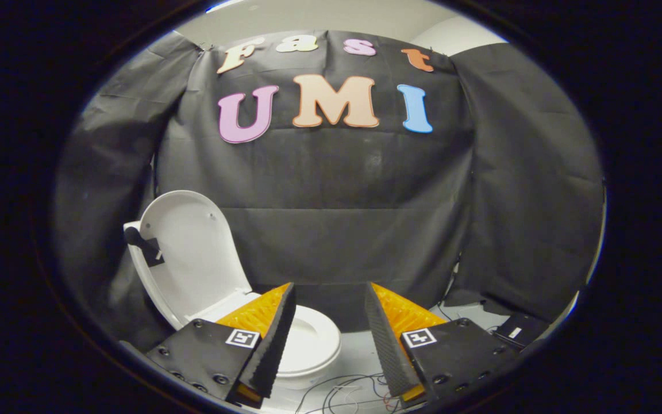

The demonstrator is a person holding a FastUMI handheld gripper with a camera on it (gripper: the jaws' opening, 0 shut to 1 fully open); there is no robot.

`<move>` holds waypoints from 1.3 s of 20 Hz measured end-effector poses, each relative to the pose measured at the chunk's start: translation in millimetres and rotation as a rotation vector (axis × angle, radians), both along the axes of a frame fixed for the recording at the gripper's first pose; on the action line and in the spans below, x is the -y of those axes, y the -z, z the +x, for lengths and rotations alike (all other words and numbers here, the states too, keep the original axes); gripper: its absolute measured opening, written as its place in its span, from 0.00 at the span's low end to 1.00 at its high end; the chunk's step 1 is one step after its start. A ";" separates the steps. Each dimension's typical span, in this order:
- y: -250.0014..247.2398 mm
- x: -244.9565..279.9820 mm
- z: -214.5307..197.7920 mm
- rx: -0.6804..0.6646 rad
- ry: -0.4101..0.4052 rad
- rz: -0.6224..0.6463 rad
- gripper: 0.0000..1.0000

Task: Open the toilet lid.

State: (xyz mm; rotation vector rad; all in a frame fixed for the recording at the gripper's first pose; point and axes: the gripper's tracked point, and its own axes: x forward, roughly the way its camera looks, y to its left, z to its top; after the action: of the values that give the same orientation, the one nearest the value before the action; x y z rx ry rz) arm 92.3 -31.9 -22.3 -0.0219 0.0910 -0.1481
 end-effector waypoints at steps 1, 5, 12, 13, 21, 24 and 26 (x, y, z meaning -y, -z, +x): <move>1.5 -2.2 4.6 -0.008 -0.011 0.002 0.75; 6.7 -6.9 13.7 -0.028 -0.051 0.024 0.76; 16.0 -13.6 -9.5 -0.091 -0.086 -0.010 0.75; 14.4 -17.0 -13.0 -0.089 -0.100 -0.013 0.75; 14.0 -23.9 -45.0 -0.110 -0.144 0.036 0.75; 5.9 -28.1 -59.1 -0.085 -0.156 0.016 0.76; -6.0 -27.4 -67.7 -0.036 -0.158 0.005 0.76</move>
State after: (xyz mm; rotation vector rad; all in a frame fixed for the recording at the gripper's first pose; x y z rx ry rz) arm 24.6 -4.5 -16.3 -0.0268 0.1252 0.0100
